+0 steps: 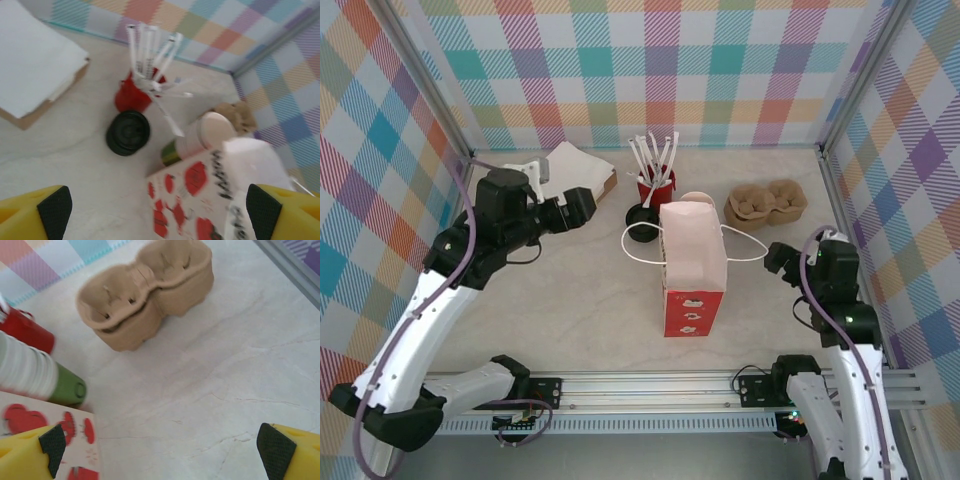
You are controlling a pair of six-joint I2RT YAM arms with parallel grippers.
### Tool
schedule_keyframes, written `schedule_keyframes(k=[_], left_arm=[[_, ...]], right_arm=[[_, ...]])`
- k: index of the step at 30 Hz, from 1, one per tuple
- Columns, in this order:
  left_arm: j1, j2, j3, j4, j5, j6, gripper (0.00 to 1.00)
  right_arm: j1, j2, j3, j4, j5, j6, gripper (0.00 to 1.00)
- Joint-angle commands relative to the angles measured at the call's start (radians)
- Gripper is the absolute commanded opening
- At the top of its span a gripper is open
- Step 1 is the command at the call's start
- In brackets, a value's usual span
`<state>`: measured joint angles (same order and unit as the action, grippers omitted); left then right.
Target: Pack the takeout coffee
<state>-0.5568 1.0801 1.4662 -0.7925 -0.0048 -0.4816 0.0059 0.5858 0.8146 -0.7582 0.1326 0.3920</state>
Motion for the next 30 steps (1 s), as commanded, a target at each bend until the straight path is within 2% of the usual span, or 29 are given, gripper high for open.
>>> schedule_keyframes(k=[1,4,7,10,16,22,30], left_arm=[[-0.145,0.039,0.147,-0.185,-0.129,-0.022,0.90],[-0.309,0.109,0.260,-0.253,-0.248,-0.017,0.89],[-0.483,0.184,0.321,-0.241,-0.390,-0.002,0.89],[-0.577,0.269,0.347,-0.211,-0.479,0.011,0.90],[-0.628,0.412,0.363,-0.213,-0.508,-0.038,0.90],[-0.641,0.482,0.323,-0.199,-0.477,-0.104,0.89],[-0.644,0.527,0.258,-0.188,-0.447,-0.143,0.80]], right_arm=[[-0.006,-0.015,0.080,-0.098,-0.053,0.070,1.00],[-0.006,-0.002,0.110,-0.111,-0.046,0.071,1.00],[-0.006,0.011,0.115,-0.116,-0.015,0.063,1.00],[-0.006,0.017,0.115,-0.112,0.013,0.059,1.00],[-0.006,0.016,0.129,-0.109,0.044,0.036,1.00],[-0.006,0.016,0.111,-0.104,0.047,0.040,1.00],[-0.005,0.015,0.095,-0.098,0.045,0.047,1.00]])
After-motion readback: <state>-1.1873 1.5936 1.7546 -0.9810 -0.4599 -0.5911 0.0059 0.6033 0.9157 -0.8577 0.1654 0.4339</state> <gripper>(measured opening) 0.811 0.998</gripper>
